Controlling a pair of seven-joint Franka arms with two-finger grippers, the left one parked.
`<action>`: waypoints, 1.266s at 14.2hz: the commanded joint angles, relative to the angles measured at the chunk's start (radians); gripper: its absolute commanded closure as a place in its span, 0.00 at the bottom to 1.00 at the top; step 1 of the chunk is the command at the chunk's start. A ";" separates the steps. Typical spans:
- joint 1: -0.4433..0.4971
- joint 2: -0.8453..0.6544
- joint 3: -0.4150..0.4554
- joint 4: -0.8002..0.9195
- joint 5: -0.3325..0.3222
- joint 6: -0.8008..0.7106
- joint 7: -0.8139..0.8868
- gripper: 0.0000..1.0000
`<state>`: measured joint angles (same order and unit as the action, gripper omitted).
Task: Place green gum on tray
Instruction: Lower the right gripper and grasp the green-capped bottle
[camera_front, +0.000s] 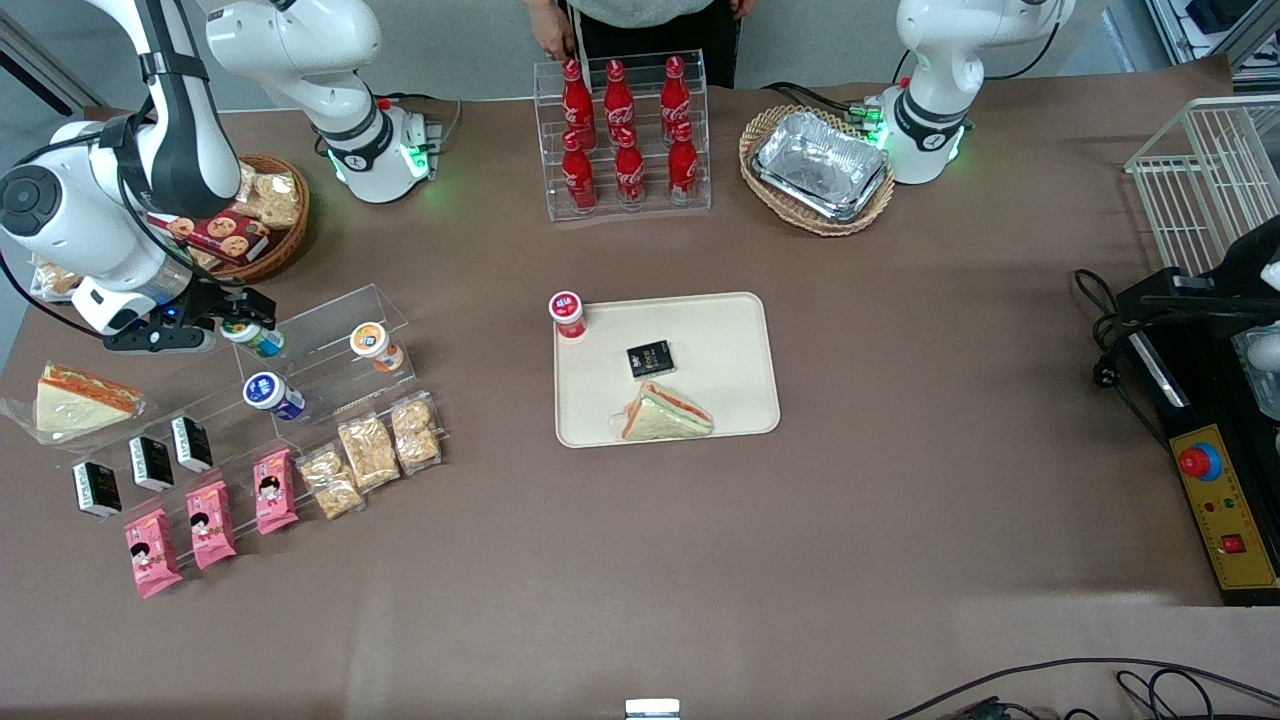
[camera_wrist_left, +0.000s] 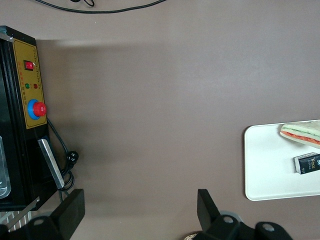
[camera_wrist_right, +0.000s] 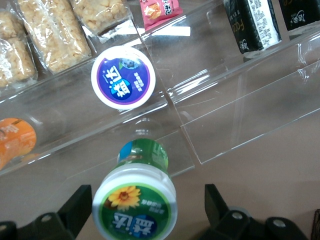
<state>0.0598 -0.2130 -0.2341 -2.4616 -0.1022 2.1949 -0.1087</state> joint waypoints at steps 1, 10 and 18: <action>-0.005 -0.019 -0.010 -0.022 -0.004 0.028 -0.008 0.05; 0.002 -0.029 -0.010 -0.022 0.029 0.012 0.003 0.38; 0.006 -0.075 0.002 0.031 0.041 -0.076 0.001 0.71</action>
<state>0.0608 -0.2267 -0.2394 -2.4644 -0.0801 2.1955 -0.1066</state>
